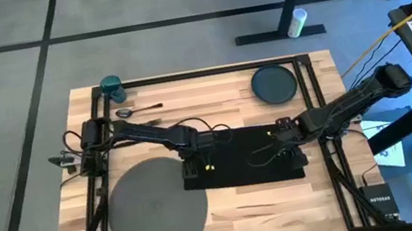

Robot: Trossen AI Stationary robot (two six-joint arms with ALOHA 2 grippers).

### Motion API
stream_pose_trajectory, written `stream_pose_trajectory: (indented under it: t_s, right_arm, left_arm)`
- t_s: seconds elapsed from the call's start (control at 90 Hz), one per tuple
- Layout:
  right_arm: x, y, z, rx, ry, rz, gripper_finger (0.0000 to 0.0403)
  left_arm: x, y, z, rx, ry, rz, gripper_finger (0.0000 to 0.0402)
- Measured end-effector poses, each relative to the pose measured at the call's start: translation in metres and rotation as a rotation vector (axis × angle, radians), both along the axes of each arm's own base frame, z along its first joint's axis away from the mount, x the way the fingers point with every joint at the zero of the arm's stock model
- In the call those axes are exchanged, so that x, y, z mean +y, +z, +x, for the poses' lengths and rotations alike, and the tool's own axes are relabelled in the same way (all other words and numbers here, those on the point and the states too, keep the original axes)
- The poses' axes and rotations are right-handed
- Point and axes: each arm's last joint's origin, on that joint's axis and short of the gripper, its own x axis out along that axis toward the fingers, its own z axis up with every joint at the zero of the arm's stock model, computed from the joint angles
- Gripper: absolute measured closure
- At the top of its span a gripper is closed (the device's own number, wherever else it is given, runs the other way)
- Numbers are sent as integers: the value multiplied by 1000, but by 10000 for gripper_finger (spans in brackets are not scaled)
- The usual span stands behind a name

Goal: Set table place
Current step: Fold the black table napkin

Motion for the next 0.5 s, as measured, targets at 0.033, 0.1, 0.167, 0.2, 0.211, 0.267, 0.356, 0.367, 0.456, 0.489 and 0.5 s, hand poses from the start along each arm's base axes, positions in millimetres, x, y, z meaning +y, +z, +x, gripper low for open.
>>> stream_pose_trajectory:
  t_s: [0.033, 0.1, 0.167, 0.2, 0.211, 0.267, 0.356, 0.367, 0.456, 0.489, 0.5]
  right_arm:
    - [0, 0, 0, -1, 0, 0, 221]
    - [0, 0, 0, -1, 0, 0, 221]
    - [0, 0, 0, -1, -1, 1, 221]
    - [0, 0, 0, 0, -1, 5, 221]
    - [0, 0, 0, 1, -1, 7, 221]
    - [0, 0, 0, 1, -2, 8, 221]
    - [0, 0, 0, 0, -2, 9, 221]
    - [0, 0, 0, 0, -2, 9, 221]
    - [0, -3, 0, -11, -2, 12, 221]
    - [0, -5, -1, -13, -2, 14, 221]
    - [0, -6, -1, -14, -1, 16, 221]
  left_arm:
    - [0, 3, 1, 3, 0, 0, 260]
    - [0, 8, 3, 0, 1, -1, 260]
    - [0, 11, 4, 0, -1, -2, 260]
    - [0, 12, 5, -2, -2, -2, 260]
    - [0, 12, 5, -4, -2, -2, 260]
    - [0, 13, 6, -9, -3, -7, 260]
    - [-1, 12, 7, -17, -4, -43, 260]
    - [-2, 12, 7, -19, -4, -45, 260]
    - [-2, 11, 8, -28, -5, -48, 260]
    - [-2, 10, 9, -26, -7, -48, 260]
    - [-2, 10, 9, -26, -8, -48, 260]
